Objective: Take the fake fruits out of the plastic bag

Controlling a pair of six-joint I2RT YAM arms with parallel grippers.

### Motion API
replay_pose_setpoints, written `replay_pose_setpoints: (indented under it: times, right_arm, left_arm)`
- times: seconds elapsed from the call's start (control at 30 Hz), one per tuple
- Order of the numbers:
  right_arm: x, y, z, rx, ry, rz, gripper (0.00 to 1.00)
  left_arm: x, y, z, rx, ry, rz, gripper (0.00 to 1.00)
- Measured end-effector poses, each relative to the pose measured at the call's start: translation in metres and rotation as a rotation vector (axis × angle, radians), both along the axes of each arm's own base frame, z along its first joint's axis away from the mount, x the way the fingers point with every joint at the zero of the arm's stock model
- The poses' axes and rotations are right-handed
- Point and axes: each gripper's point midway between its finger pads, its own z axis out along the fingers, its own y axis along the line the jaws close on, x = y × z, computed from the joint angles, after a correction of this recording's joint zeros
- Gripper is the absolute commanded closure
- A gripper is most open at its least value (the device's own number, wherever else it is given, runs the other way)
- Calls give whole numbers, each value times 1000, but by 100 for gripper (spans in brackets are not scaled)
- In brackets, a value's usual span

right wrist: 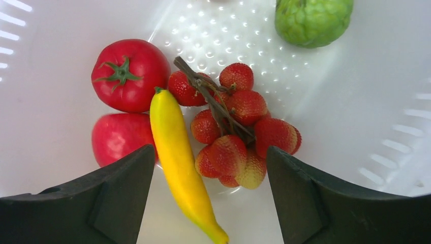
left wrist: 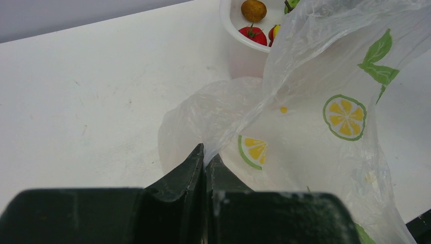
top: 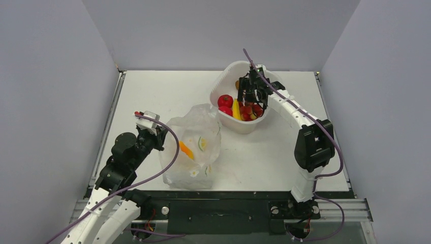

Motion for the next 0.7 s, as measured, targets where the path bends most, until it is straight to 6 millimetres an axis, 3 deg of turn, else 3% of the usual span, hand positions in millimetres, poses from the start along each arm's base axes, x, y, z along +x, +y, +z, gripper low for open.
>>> replay_pose_setpoints:
  times: [0.07, 0.2, 0.33, 0.4, 0.7]
  right_arm:
    - [-4, -2, 7, -27, -12, 9, 24]
    - [-17, 0, 41, -45, -80, 33, 24]
    - [-53, 33, 84, -5, -170, 142, 26]
    - [-76, 51, 95, 24, -193, 211, 26]
    - [-197, 102, 82, 101, -171, 504, 29]
  left_arm:
    - [0, -2, -1, 4, 3, -10, 100]
    - [-1, -5, -3, 6, 10, -28, 100]
    - [-1, -6, -3, 6, 9, -36, 100]
    - [-1, -6, -3, 6, 9, -40, 100]
    - [-4, -13, -4, 2, 19, -81, 100]
